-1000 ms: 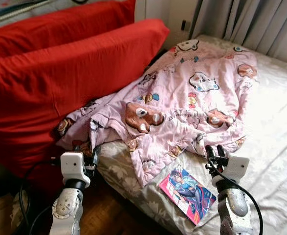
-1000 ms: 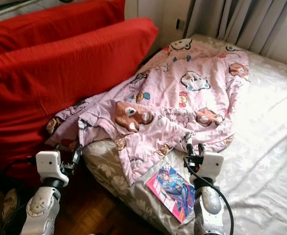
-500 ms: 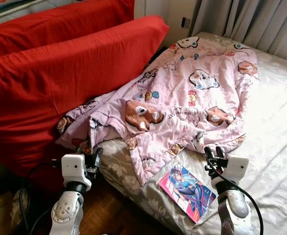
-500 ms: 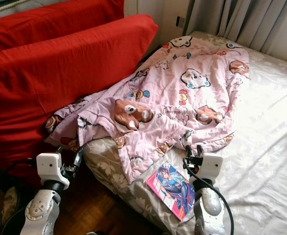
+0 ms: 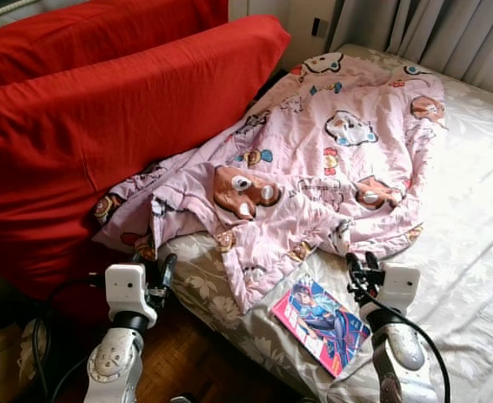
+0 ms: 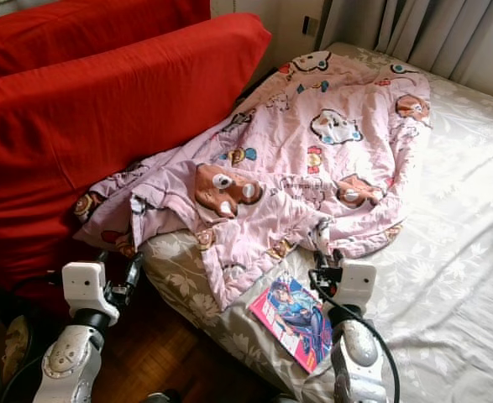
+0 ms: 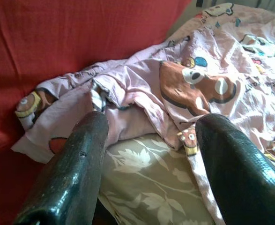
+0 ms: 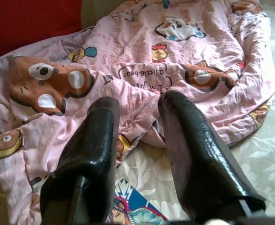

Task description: Clean up the room

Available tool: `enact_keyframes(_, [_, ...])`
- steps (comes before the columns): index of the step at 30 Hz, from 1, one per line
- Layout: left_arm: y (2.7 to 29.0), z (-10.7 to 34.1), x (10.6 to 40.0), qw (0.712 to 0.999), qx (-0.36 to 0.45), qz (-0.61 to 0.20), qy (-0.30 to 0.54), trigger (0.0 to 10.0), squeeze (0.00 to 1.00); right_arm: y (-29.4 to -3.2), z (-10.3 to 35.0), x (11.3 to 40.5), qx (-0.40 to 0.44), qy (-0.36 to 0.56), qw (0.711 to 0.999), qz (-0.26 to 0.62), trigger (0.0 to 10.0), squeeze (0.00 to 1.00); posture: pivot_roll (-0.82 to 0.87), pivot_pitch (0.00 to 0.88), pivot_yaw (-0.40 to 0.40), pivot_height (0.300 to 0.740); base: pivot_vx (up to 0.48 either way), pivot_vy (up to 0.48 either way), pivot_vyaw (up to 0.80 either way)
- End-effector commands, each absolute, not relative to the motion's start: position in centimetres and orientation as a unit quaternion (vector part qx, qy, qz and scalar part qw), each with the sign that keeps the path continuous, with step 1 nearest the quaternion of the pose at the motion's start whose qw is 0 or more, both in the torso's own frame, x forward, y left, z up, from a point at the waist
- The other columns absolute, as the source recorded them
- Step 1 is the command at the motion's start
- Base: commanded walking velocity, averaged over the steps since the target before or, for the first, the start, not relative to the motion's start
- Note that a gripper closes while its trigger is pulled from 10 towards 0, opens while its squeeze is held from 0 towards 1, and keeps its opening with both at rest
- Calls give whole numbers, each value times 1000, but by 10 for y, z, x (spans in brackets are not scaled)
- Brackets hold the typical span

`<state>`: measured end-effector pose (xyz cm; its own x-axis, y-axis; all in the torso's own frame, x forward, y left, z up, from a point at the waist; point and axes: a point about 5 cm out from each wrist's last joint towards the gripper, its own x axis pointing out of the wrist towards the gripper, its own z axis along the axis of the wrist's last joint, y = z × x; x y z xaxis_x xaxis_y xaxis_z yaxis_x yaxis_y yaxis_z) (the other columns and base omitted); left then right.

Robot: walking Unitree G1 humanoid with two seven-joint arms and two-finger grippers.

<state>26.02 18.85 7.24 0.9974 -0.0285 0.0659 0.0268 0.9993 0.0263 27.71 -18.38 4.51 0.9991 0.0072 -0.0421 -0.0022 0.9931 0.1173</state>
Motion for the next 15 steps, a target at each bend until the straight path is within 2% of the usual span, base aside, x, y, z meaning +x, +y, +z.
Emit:
enact_keyframes(1, [186, 72, 258, 999, 11, -17, -30, 10000, 0, -188, 43, 273, 59, 30, 998, -4, 10000, 0, 75, 227, -46, 720, 0, 0, 0])
enact_keyframes(6, [187, 72, 258, 999, 11, -16, -30, 10000, 0, -185, 41, 274, 58, 42, 997, 6, 10000, 0, 77, 230, -49, 706, 0, 0, 0])
enact_keyframes(10, [187, 72, 258, 999, 11, -16, -29, 10000, 0, -185, 40, 275, 56, 44, 997, 8, 10000, 0, 75, 230, -49, 676, 0, 0, 0])
enact_keyframes(15, [187, 72, 258, 999, 10, -17, -29, 10000, 0, -184, 41, 273, 58, 39, 998, 7, 10000, 0, 73, 229, -48, 676, 0, 0, 0])
